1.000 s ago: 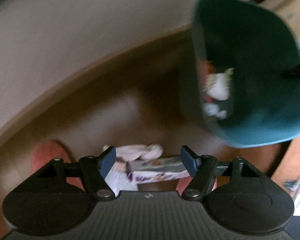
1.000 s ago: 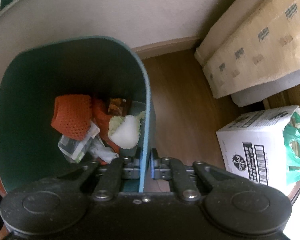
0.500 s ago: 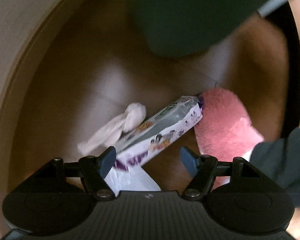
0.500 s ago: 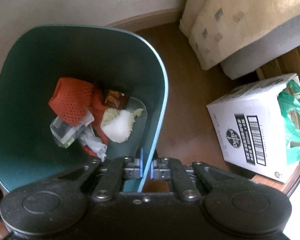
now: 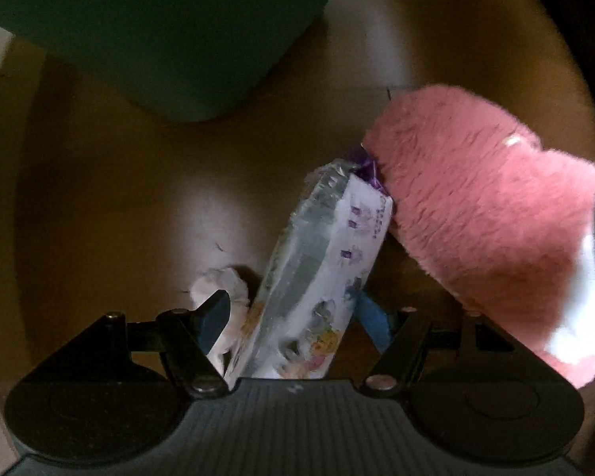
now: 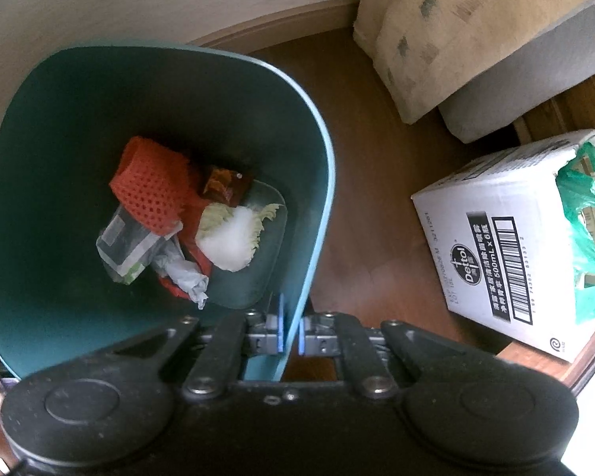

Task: Collect trash
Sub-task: 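Move the left tool down and grasp the white snack wrapper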

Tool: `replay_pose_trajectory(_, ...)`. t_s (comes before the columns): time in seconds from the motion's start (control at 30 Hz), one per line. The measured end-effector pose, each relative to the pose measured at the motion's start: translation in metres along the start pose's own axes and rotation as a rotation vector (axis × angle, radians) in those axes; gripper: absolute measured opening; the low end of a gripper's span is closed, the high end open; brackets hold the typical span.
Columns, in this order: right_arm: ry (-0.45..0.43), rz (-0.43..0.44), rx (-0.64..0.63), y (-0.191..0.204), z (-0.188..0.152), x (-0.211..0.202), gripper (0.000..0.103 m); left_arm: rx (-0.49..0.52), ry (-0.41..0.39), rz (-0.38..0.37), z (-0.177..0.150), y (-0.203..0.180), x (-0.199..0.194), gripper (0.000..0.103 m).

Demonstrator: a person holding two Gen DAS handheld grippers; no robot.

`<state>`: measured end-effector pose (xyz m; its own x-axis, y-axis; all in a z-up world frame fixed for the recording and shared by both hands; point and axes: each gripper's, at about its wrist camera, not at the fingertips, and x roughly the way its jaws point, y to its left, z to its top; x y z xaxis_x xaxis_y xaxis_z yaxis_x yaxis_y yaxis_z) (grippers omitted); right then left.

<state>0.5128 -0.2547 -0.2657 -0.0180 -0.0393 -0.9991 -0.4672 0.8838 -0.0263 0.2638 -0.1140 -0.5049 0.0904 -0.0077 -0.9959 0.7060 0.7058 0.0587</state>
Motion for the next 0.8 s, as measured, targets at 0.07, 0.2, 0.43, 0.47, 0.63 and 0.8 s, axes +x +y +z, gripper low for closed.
replay_pose_trajectory(0.07, 0.000, 0.004, 0.008, -0.002, -0.001, 0.001, 0.006, 0.052, -0.004, 0.002, 0.001, -0.008, 0.010, 0.070)
replay_pose_trajectory(0.2, 0.001, 0.009, 0.018, -0.004, -0.001, 0.002, 0.006, 0.104, -0.007, -0.008, 0.002, -0.018, 0.017, 0.069)
replay_pose_trajectory(0.43, -0.005, 0.006, 0.037, -0.007, -0.002, 0.004, 0.006, 0.028, 0.004, 0.043, 0.001, -0.005, 0.023, 0.041)
replay_pose_trajectory(0.47, -0.008, 0.005, 0.041, -0.007, -0.002, 0.004, 0.006, 0.005, 0.001, 0.048, 0.001, -0.001, 0.020, 0.041)
replay_pose_trajectory(0.63, -0.032, -0.011, 0.072, -0.007, -0.007, 0.004, 0.006, -0.133, -0.022, 0.050, 0.001, 0.024, -0.017, 0.040)
replay_pose_trajectory(0.8, -0.048, 0.004, 0.067, 0.002, -0.010, -0.001, 0.006, -0.251, -0.077, 0.047, -0.001, 0.051, -0.075, 0.040)
